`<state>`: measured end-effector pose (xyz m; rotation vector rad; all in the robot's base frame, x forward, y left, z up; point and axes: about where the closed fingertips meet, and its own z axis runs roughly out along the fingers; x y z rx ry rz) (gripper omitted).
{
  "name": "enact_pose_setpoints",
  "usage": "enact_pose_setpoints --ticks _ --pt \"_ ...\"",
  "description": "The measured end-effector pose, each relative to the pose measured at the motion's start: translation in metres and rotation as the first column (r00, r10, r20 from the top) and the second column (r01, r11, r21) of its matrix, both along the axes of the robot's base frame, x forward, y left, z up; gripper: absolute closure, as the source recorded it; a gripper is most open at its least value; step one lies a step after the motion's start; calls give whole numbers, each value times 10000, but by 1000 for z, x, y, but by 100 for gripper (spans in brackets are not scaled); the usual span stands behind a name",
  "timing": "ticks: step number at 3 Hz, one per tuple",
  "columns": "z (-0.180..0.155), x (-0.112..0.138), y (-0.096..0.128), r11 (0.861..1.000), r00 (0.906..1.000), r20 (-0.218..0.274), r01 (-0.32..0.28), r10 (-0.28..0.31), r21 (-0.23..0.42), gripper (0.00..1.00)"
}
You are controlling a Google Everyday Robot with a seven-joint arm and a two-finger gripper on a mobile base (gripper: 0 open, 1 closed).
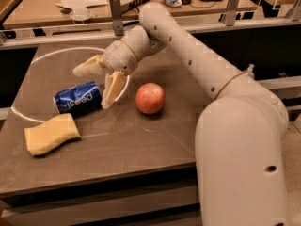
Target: Move pepsi can near sponge
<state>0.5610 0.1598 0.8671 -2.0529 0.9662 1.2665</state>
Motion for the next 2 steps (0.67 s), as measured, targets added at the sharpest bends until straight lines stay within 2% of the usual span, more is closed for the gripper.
enact_pose_setpoints --ticks 1,2 --pt "24 6 -33 9853 9836 828 1547 -1605 718 0" --pt "66 -24 -52 9516 9411 1974 2362 -2744 1964 0"
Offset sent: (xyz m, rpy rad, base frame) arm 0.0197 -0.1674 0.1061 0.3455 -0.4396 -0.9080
